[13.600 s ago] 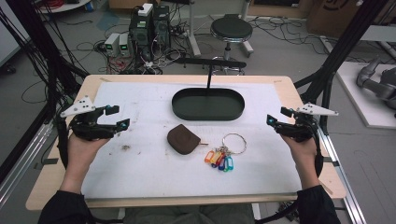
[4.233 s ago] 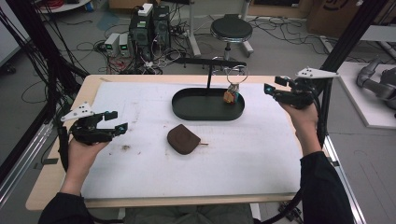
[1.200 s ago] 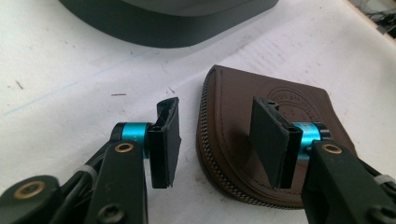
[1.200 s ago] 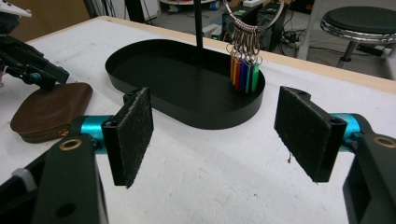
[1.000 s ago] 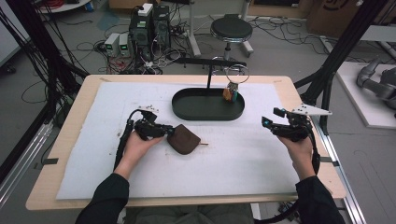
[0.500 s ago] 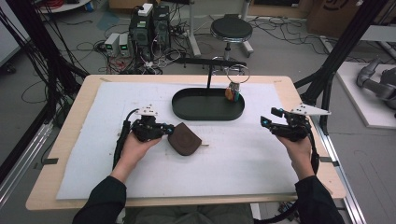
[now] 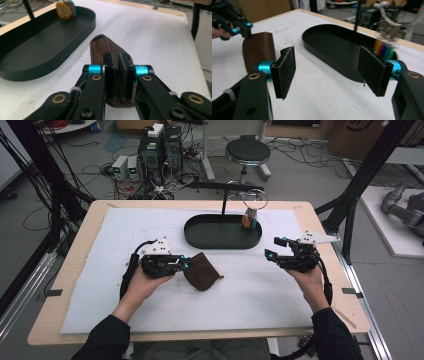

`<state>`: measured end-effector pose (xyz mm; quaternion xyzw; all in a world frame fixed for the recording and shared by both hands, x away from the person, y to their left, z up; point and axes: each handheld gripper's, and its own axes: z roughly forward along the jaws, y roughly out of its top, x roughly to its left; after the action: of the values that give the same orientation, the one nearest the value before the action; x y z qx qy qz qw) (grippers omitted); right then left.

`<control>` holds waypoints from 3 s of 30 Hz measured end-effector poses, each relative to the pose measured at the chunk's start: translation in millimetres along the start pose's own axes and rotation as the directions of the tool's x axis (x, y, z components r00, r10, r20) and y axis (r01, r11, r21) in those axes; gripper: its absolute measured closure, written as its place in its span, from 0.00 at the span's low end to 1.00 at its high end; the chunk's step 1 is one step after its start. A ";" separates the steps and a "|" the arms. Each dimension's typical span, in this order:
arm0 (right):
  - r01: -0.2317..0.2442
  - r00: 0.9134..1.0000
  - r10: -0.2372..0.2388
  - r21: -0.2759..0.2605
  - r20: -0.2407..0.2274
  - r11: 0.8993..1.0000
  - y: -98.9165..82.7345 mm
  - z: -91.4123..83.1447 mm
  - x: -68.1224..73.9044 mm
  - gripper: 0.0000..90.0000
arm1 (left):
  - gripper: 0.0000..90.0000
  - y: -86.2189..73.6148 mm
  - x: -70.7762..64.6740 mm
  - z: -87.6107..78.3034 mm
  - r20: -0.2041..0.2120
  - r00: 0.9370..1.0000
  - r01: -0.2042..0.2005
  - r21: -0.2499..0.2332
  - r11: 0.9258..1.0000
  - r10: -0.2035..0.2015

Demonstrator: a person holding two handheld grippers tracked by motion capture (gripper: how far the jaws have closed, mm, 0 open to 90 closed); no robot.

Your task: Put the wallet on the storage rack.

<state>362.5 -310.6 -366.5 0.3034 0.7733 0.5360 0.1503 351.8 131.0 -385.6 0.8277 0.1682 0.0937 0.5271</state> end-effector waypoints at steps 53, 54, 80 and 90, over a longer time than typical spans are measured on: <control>0.304 0.848 -0.175 0.188 -0.501 0.934 -17.4 143.7 90.5 0.76 | 0.76 -21.0 -4.0 -34.3 0.044 0.999 -0.024 0.042 0.999 0.022; 0.307 0.840 -0.177 0.180 -0.513 0.934 -16.5 141.9 90.2 0.76 | 0.67 -20.2 -3.6 -34.8 0.044 0.999 -0.016 0.035 0.999 0.015; 0.388 0.789 -0.246 0.145 -0.563 0.910 13.6 104.5 92.9 0.76 | 0.65 16.7 -22.6 -9.2 0.204 0.975 -0.098 0.061 0.993 0.084; 0.379 0.793 -0.273 0.090 -0.545 0.921 19.7 92.7 87.3 0.62 | 0.72 21.8 -20.1 -8.6 0.225 0.971 -0.087 0.002 0.996 0.084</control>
<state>353.0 -182.5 -375.5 0.0212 0.8741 0.4853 -0.0050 334.2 122.2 -361.8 0.8427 0.0722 0.0209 0.5331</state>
